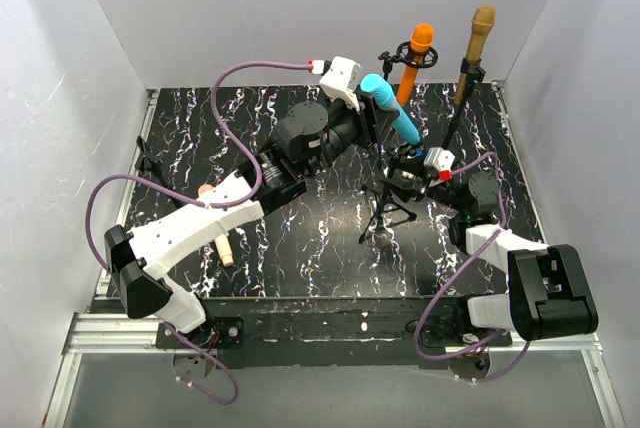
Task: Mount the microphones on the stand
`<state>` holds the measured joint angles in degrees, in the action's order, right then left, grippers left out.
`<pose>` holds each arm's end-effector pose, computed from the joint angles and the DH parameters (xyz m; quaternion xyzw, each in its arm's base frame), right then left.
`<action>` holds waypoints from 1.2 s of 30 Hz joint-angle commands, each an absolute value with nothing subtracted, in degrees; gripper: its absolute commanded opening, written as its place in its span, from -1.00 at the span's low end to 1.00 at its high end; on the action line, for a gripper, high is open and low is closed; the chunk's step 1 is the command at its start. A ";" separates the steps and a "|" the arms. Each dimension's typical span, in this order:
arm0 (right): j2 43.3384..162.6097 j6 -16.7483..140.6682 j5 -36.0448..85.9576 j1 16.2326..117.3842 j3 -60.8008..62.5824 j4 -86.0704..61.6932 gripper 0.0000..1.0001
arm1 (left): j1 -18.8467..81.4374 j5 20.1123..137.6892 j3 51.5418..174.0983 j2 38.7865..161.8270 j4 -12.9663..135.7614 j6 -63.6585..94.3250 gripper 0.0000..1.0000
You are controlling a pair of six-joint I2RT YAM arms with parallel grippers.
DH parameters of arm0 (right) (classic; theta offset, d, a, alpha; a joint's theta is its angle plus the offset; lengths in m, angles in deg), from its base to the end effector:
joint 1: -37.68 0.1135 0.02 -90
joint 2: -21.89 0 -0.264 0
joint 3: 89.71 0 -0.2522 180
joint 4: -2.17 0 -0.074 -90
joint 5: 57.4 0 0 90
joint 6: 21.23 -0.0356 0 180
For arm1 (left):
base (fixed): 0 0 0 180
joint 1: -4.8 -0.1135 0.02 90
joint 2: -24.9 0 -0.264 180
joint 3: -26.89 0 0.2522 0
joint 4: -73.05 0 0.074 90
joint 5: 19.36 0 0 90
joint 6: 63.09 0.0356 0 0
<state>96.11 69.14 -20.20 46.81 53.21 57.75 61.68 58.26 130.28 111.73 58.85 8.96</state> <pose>0.2323 0.0661 0.2455 -0.4028 0.4920 0.3147 0.7047 0.2008 -0.2938 0.4535 0.1560 0.6749 -0.3765 0.6151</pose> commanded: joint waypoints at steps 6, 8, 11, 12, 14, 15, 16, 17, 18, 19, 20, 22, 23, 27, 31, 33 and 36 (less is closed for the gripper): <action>96.34 72.55 -19.60 47.00 54.20 62.33 -0.46 | 62.89 55.17 128.63 111.65 62.28 6.61 -1.00; 96.69 72.99 -20.40 47.00 54.02 61.27 -0.56 | 62.98 55.00 128.80 112.00 61.93 6.52 -1.00; 96.95 73.26 -21.19 46.91 54.02 60.92 -0.70 | 62.98 53.24 130.21 112.26 59.65 6.08 -1.00; 96.95 73.08 -21.63 46.91 53.94 60.74 -0.71 | 62.98 52.63 130.65 112.35 59.65 6.00 -1.00; 96.95 73.08 -22.24 46.91 53.76 60.13 -0.72 | 62.98 51.92 131.35 112.88 57.45 5.82 -1.00; 97.04 73.08 -22.42 46.91 53.76 59.78 -0.73 | 62.89 51.66 131.70 113.05 57.01 5.99 -1.00; 97.04 73.26 -22.51 46.91 53.76 59.60 -0.74 | 62.89 51.48 132.23 113.40 56.83 5.99 -1.00; 97.04 73.26 -22.60 46.91 53.76 59.42 -0.76 | 62.89 51.48 132.84 113.84 56.40 5.91 -1.00; 97.04 73.34 -22.77 46.91 53.59 59.07 -0.77 | 62.89 51.65 133.20 114.37 56.05 5.65 -1.00; 96.95 73.26 -23.03 46.91 53.50 58.81 -0.80 | 62.89 51.92 133.55 114.72 55.87 5.47 -1.00; 96.95 73.34 -23.30 46.91 53.41 58.46 -0.83 | 62.89 52.27 134.07 115.33 55.52 5.29 -1.00; 96.86 73.43 -23.65 46.91 53.23 57.67 -0.87 | 62.89 52.45 135.65 116.39 53.77 4.59 -1.00; 96.78 73.61 -23.91 46.91 53.15 57.14 -0.88 | 62.89 52.62 136.62 117.18 52.45 4.15 -1.00; 96.69 74.31 -24.44 46.91 53.06 55.73 -0.97 | 62.45 54.29 139.44 119.29 48.84 2.92 -1.00; 96.43 74.22 -24.53 46.91 53.15 55.64 -0.97 | 62.19 56.48 140.32 120.26 47.08 1.34 -1.00; 96.34 74.31 -24.62 46.91 53.15 55.47 -0.97 | 62.01 58.24 140.06 120.09 46.64 0.81 -1.00; 96.34 73.96 -24.79 46.91 53.06 55.20 -0.97 | 62.01 62.36 134.10 117.55 53.46 1.16 -1.00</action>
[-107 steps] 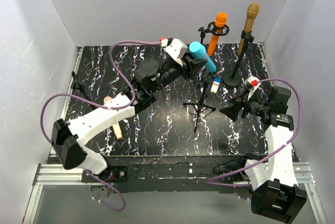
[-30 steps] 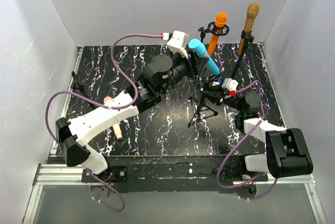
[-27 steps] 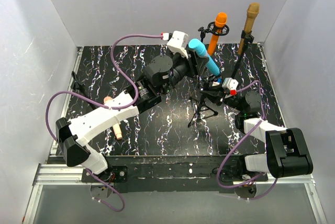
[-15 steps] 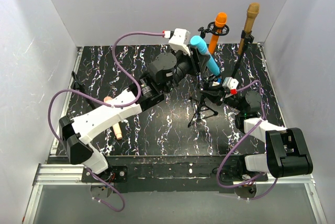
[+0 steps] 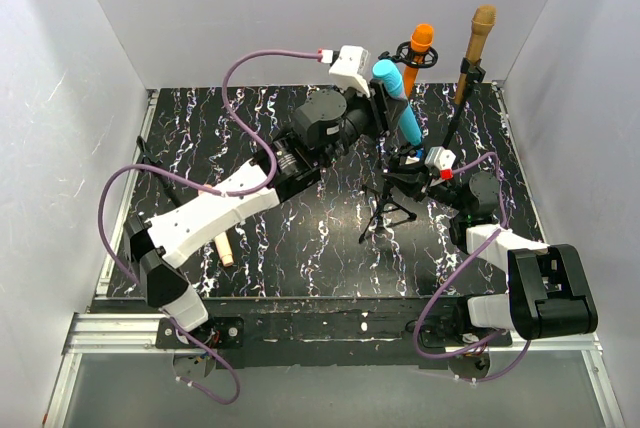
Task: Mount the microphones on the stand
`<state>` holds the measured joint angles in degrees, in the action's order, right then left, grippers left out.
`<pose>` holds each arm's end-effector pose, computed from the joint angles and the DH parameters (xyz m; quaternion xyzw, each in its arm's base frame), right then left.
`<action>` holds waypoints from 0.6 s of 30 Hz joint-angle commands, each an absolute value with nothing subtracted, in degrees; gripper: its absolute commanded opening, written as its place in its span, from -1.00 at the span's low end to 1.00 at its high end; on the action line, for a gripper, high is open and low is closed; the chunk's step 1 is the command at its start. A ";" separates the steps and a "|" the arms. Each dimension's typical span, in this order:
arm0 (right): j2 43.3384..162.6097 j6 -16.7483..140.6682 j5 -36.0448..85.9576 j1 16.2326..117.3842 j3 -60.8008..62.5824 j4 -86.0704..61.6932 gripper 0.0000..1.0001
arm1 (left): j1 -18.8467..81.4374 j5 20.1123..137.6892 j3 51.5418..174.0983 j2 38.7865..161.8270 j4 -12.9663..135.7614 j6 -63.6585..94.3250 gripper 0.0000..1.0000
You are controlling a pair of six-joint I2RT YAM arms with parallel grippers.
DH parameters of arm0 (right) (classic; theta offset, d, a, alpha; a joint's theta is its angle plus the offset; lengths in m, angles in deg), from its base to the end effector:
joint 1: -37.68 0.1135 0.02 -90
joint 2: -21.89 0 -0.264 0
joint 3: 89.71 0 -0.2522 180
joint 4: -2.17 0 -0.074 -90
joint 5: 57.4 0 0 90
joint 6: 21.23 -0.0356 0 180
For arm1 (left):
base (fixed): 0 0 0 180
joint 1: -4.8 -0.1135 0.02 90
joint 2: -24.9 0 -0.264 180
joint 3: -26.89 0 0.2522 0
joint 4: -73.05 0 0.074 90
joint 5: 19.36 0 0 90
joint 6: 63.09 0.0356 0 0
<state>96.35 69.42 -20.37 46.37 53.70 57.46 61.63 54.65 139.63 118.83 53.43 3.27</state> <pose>0.2324 0.0643 0.2416 -0.4014 0.4987 0.3139 0.7012 0.2189 -0.3169 0.4567 0.1078 0.7037 -0.3735 0.5947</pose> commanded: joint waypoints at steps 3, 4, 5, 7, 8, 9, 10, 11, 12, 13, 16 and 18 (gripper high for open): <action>96.69 73.79 -24.88 46.91 52.88 55.12 -0.97 | 62.01 62.38 128.39 114.73 57.70 1.25 -1.00; 96.69 73.78 -24.88 46.91 52.88 55.12 -0.97 | 62.01 62.03 127.41 114.12 58.84 1.07 -1.00; 96.78 73.70 -24.88 46.91 52.88 55.03 -0.97 | 62.01 61.42 126.70 114.02 58.94 1.07 -1.00; 96.69 73.70 -24.80 46.91 52.88 54.85 -0.97 | 62.01 60.10 127.22 114.63 57.11 2.29 -1.00; 96.69 73.78 -24.71 46.91 52.88 54.77 -0.97 | 62.10 59.40 128.27 114.98 55.70 3.35 -1.00; 96.69 73.70 -24.62 46.91 52.88 54.68 -0.97 | 62.01 58.87 129.84 115.42 53.78 4.32 -1.00; 96.60 73.70 -24.53 46.91 52.80 54.59 -0.97 | 62.10 58.25 131.16 115.86 51.41 5.37 -1.00; 96.60 73.78 -24.53 46.82 52.79 54.50 -0.97 | 62.01 58.60 132.83 116.22 50.43 6.42 -1.00; 96.69 73.78 -24.53 46.82 52.79 54.41 -0.97 | 62.10 59.03 135.37 116.92 47.37 7.65 -1.00; 96.69 73.78 -24.53 46.82 52.71 54.33 -0.97 | 62.01 59.65 138.09 117.88 44.47 8.80 -1.00; 97.04 73.78 -24.53 46.91 52.62 54.32 -0.97 | 62.10 61.40 147.15 122.27 37.34 11.61 -1.00; 97.13 73.78 -24.53 46.82 52.62 54.24 -0.97 | 62.01 62.81 151.46 124.73 33.91 12.06 -1.00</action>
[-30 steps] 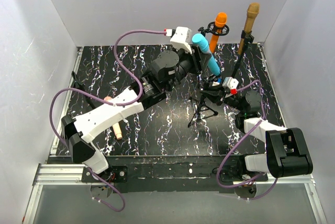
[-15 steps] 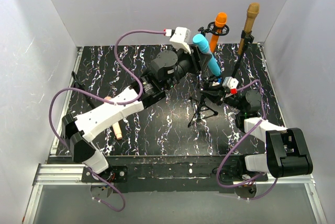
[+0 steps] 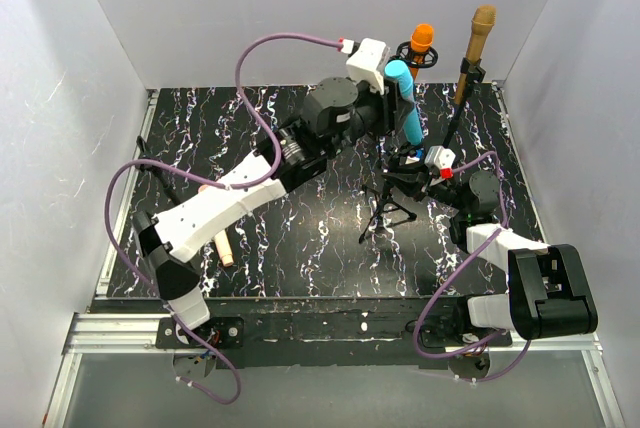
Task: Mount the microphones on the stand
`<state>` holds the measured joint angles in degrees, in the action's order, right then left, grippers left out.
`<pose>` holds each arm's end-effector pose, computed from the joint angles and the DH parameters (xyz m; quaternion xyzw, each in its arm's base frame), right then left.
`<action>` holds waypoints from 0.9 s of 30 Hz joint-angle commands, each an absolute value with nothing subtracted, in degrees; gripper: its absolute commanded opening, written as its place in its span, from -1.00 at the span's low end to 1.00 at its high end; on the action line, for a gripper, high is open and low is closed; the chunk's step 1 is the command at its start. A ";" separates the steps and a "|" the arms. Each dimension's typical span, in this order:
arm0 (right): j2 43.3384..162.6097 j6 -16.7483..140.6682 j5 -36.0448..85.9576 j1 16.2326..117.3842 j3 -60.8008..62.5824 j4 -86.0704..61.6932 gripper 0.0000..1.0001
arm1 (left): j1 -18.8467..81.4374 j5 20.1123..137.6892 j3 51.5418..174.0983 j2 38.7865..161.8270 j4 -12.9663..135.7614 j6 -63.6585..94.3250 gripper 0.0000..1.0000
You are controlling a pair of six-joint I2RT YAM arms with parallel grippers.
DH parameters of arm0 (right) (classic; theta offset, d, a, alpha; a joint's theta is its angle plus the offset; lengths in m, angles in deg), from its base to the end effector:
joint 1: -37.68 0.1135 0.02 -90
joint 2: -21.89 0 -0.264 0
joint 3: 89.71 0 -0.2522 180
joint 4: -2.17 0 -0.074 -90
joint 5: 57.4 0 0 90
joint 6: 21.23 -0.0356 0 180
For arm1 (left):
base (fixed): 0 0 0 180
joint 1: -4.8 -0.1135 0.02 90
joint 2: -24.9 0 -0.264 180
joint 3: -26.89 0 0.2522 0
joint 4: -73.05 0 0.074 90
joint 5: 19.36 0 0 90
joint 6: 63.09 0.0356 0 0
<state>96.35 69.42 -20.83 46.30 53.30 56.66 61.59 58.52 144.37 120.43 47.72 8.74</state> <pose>0.2335 0.0643 0.2423 -0.4032 0.5003 0.3166 0.6978 0.2188 -0.3205 0.4641 0.1709 0.7068 -0.3541 0.5880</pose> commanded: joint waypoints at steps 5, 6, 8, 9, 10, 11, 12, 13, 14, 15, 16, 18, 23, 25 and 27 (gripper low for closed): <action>96.95 73.79 -24.44 46.74 52.62 53.89 -0.97 | 62.01 62.74 150.88 126.42 34.85 7.77 -1.00; 96.95 73.87 -24.44 46.73 52.62 53.89 -0.97 | 62.01 62.12 149.21 125.98 36.17 6.71 -1.00; 96.86 73.78 -24.53 46.73 52.62 53.80 -0.97 | 61.66 60.98 147.53 125.62 38.02 4.51 -1.00; 96.86 73.70 -24.53 46.65 52.62 53.80 -0.97 | 61.40 60.71 147.61 125.80 37.85 3.54 -1.00; 96.78 73.70 -24.53 46.65 52.71 53.80 -0.97 | 61.14 60.27 147.79 125.80 37.41 2.49 -1.00; 96.78 73.61 -24.62 46.56 52.71 53.88 -0.97 | 61.05 60.18 147.62 125.71 37.41 1.70 -1.00; 96.69 73.52 -24.62 46.56 52.71 53.89 -0.97 | 60.70 60.44 147.35 125.36 37.50 0.82 -1.00; 96.60 73.43 -24.71 46.47 52.71 53.89 -0.97 | 60.35 61.14 147.26 125.19 37.50 0.11 -1.00; 96.60 73.52 -24.71 46.47 52.71 53.89 -0.97 | 59.82 62.10 147.09 125.01 37.24 -0.68 -1.00; 96.60 73.35 -24.71 46.38 52.71 53.89 -0.97 | 59.38 62.81 147.35 125.36 36.45 -0.95 -1.00; 96.69 73.43 -24.71 46.38 52.71 53.89 -0.97 | 59.29 63.17 147.96 125.79 35.66 -0.60 -1.00; 96.69 73.26 -24.80 46.38 52.71 53.89 -0.97 | 59.11 64.48 149.63 127.20 33.29 0.28 -1.00; 96.69 73.08 -24.88 46.30 52.79 53.97 -0.97 | 59.11 68.35 152.54 130.19 29.76 0.90 -1.00; 96.69 73.17 -24.80 46.21 52.79 53.97 -0.97 | 59.20 69.32 152.27 130.72 29.59 0.90 -1.00; 96.69 73.08 -24.80 46.12 52.79 53.97 -0.97 | 59.20 69.93 151.92 130.90 29.50 1.42 -1.00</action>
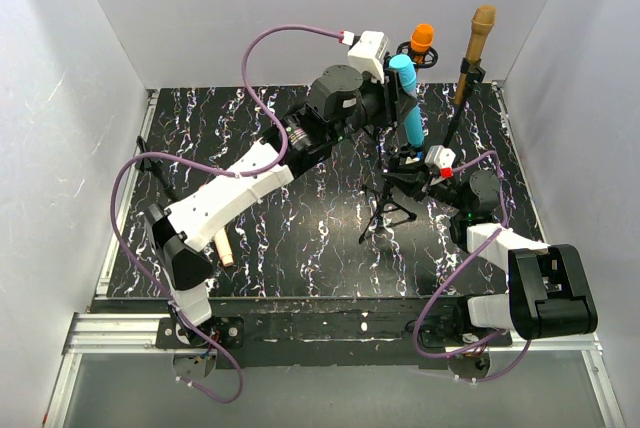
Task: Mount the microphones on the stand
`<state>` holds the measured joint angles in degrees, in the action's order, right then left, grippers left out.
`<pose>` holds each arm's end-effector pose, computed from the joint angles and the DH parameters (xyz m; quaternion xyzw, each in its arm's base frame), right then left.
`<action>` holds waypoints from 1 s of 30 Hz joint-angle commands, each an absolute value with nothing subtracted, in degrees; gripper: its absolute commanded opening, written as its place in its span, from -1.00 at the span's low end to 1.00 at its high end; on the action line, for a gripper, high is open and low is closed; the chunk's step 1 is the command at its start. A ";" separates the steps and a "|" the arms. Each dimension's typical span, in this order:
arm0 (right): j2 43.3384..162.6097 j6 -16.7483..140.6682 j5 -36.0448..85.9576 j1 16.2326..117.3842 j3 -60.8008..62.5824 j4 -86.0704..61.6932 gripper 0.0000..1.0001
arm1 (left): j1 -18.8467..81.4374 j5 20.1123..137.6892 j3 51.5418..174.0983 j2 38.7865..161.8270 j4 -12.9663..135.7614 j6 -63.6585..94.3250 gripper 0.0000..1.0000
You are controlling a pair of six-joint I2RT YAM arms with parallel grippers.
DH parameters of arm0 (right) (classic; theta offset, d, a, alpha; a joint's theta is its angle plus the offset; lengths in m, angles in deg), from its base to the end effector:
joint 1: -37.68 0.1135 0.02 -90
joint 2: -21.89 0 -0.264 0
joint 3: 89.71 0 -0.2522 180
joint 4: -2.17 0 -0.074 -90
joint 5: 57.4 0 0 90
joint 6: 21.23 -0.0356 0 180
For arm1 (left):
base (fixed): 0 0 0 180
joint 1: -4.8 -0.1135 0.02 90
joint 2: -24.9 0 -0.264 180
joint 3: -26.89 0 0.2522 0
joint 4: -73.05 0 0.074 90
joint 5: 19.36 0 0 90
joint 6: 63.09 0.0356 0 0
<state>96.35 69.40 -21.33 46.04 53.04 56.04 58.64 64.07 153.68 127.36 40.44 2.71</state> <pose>0.2344 0.0635 0.2426 -0.4043 0.5021 0.3184 0.6950 0.2481 -0.3326 0.4594 0.1569 0.7395 -0.3775 0.5347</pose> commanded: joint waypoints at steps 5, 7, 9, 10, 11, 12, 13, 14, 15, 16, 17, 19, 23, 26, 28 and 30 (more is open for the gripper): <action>97.04 72.99 -24.88 46.21 52.79 53.97 -0.97 | 59.73 70.38 154.63 132.21 25.30 5.19 -1.00; 97.30 72.99 -24.97 46.12 52.79 54.06 -0.97 | 59.90 70.03 156.31 133.18 22.66 6.34 -1.00; 97.39 72.99 -24.97 46.12 52.79 54.06 -0.97 | 59.99 69.85 158.41 134.58 19.67 6.96 -1.00; 97.39 72.99 -24.88 46.21 52.79 54.15 -0.97 | 59.99 69.67 160.25 135.37 18.26 7.22 -1.00; 97.48 72.91 -24.88 46.21 52.79 54.06 -0.97 | 59.99 69.59 161.84 136.60 16.51 7.40 -1.00; 97.48 72.99 -24.88 46.21 52.79 54.06 -0.97 | 59.99 70.02 163.94 137.65 15.10 7.66 -1.00; 97.48 72.99 -24.88 46.03 52.79 54.06 -0.97 | 59.99 70.63 166.66 138.88 13.69 7.93 -1.00; 97.48 72.99 -24.97 46.03 52.79 54.06 -0.97 | 59.99 70.64 168.51 140.11 12.29 8.36 -1.00; 97.48 72.99 -24.97 46.03 52.88 53.97 -0.97 | 60.17 72.64 170.45 141.34 11.05 8.80 -1.00; 97.48 72.91 -24.88 46.12 52.80 53.97 -0.97 | 60.34 72.92 172.90 142.83 9.21 9.68 -1.00; 97.48 72.99 -24.97 45.94 52.79 53.97 -0.97 | 60.60 73.10 175.01 144.24 7.28 10.12 -1.00; 97.39 72.99 -24.97 45.86 52.88 53.97 -0.97 | 60.78 73.45 177.66 146.36 3.94 10.91 -1.00; 97.48 72.99 -25.06 45.68 52.88 53.97 -0.97 | 60.87 72.58 173.65 145.06 4.88 10.83 -1.00; 97.48 72.90 -25.15 45.59 52.97 53.97 -0.97 | 60.87 72.31 170.65 143.38 6.29 11.09 -1.00; 97.48 72.90 -25.15 45.59 52.97 53.97 -0.97 | 60.87 72.31 170.20 142.94 6.47 11.36 -1.00; 97.39 72.82 -25.06 45.42 52.97 53.97 -0.97 | 60.87 72.22 170.20 142.50 6.73 11.27 -1.00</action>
